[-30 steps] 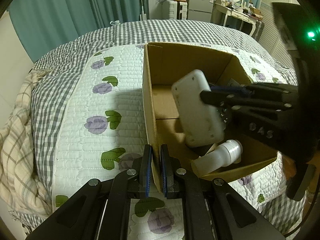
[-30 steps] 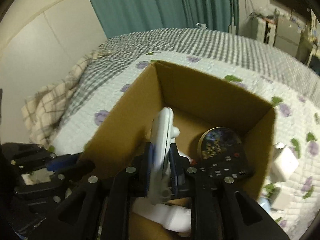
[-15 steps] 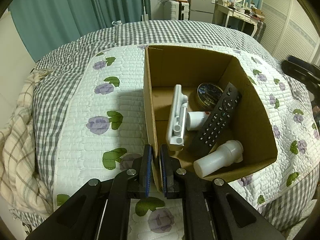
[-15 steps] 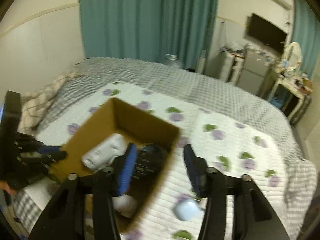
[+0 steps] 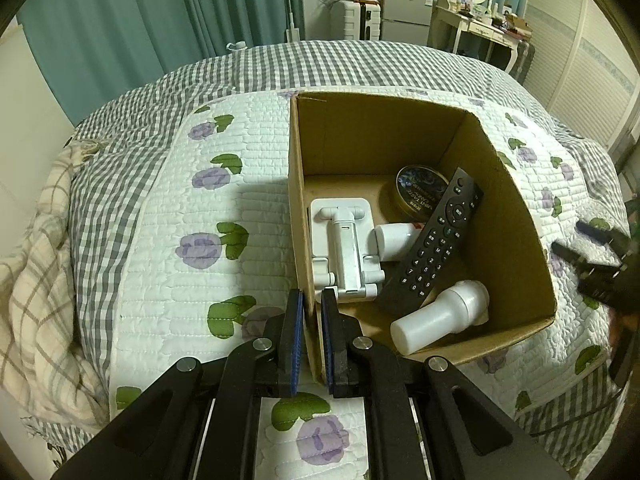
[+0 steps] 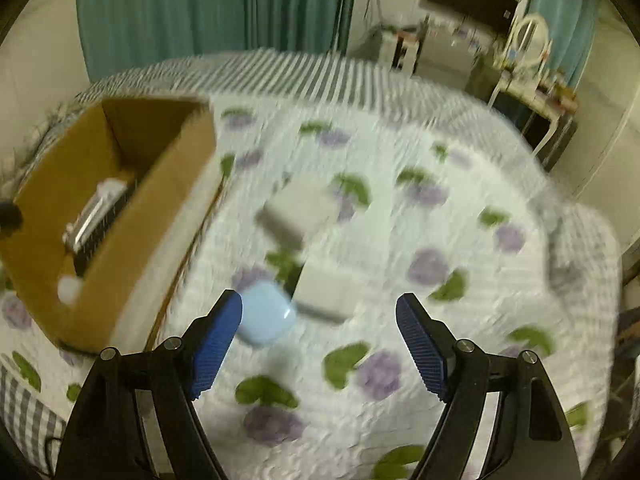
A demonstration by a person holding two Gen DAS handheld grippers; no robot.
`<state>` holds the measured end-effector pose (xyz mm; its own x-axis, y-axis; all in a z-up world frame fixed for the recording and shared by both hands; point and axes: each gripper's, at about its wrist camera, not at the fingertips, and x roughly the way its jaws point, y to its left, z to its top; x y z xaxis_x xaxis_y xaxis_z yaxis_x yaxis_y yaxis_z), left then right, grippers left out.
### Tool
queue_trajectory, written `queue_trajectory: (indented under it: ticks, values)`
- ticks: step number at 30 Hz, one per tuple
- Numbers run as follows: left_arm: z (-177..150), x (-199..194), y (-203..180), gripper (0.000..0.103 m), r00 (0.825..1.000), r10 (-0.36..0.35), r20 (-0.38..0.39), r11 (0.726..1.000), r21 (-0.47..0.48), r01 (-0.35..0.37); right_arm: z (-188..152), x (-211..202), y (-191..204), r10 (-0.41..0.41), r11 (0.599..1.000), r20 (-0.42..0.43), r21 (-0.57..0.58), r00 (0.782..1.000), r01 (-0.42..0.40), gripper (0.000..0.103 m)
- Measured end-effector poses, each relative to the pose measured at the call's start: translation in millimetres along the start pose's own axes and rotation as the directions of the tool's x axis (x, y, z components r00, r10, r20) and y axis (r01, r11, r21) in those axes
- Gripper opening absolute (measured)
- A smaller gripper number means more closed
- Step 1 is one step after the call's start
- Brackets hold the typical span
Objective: Organize rigid objects
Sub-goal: 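Grasp the light-blue earbud case with the right tool and lift it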
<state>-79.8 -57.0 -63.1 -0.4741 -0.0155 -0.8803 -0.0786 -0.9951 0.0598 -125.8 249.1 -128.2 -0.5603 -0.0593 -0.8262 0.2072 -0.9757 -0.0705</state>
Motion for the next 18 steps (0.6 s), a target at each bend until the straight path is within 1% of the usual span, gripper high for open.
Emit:
queue_trajectory:
  ticks: [2,8,13,16,18]
  values:
    - [0,-1,0,0.008,1.0,-0.001,-0.001,1.0,-0.002,0.001,-10,15,1,0.03,0.999,-0.034,0.019,0.999,-0.029,0.079]
    - [0,0,1,0.008,1.0,-0.006,0.0,1.0,-0.002,0.006,-23,40,13,0.07,0.997,-0.073,0.034,0.995,-0.068,0.079]
    - [0,0,1,0.008,1.0,-0.008,0.0,1.0,-0.002,0.008,-22,53,21,0.08,0.997,-0.095,0.031,0.992,-0.077,0.079]
    - [0,0,1,0.008,1.0,-0.007,0.001,1.0,-0.001,0.007,-19,57,25,0.084,0.996,-0.101,0.027,0.991,-0.082,0.074]
    - [0,0,1,0.008,1.0,-0.006,0.001,1.0,-0.002,0.006,-18,59,27,0.087,0.996,-0.107,0.027,0.99,-0.085,0.074]
